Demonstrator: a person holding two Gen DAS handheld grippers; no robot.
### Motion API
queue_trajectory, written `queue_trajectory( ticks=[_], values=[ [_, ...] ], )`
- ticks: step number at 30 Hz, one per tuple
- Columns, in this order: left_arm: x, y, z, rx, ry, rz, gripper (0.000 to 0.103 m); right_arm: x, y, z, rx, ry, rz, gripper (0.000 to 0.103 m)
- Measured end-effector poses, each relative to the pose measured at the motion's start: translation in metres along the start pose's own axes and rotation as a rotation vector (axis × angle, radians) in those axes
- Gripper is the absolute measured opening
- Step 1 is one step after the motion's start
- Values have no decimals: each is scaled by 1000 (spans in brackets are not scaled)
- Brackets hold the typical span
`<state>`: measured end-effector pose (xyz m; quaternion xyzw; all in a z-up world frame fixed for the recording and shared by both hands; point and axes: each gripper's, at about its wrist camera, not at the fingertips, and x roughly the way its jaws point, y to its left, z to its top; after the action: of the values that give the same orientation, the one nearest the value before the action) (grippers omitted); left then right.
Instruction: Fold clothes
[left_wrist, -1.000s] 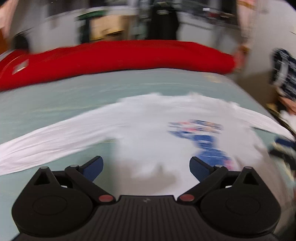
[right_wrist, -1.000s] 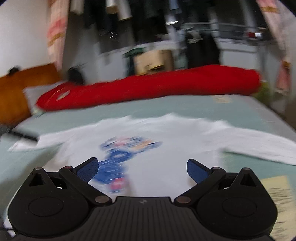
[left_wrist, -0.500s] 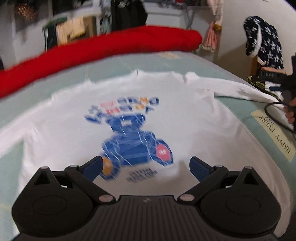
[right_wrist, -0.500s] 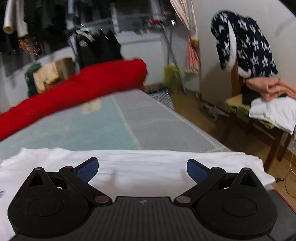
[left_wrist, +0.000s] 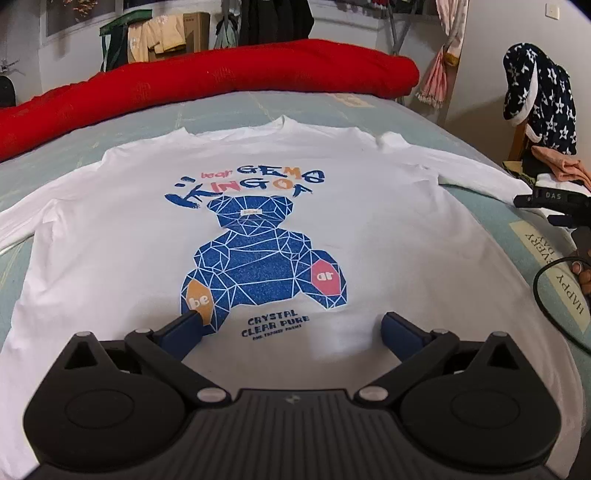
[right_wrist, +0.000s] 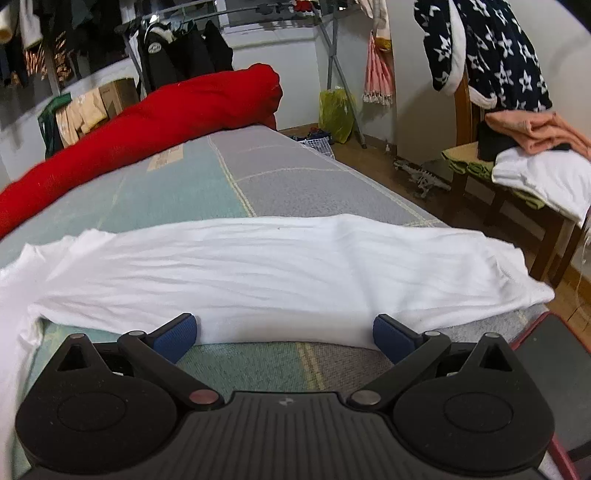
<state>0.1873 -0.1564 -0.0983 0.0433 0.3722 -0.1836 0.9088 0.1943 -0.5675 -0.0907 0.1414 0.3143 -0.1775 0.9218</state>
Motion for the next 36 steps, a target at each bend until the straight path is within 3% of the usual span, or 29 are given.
queue_trajectory(
  ticks=[9,17,21,27,31,36],
  values=[
    [-5,5,1,-19,-16,-26,102,-6,-3,-2,2,-16,1,103],
    [-7,10,0,-25,-17,-51,102,-17,-13,19,39,-58,-96,103],
    [-8,11,-1,-15,-5,-49,102,0,-34,18,151,58,-143,103],
    [-6,13,2,-28,18,-44,102,-21,-41,4,166,41,-128,103],
    [-5,11,3,-16,29,-32,102,-26,-42,11,129,-2,-106,103],
    [-5,14,2,-26,29,-42,102,-9,-51,12,165,48,-111,103]
  ],
)
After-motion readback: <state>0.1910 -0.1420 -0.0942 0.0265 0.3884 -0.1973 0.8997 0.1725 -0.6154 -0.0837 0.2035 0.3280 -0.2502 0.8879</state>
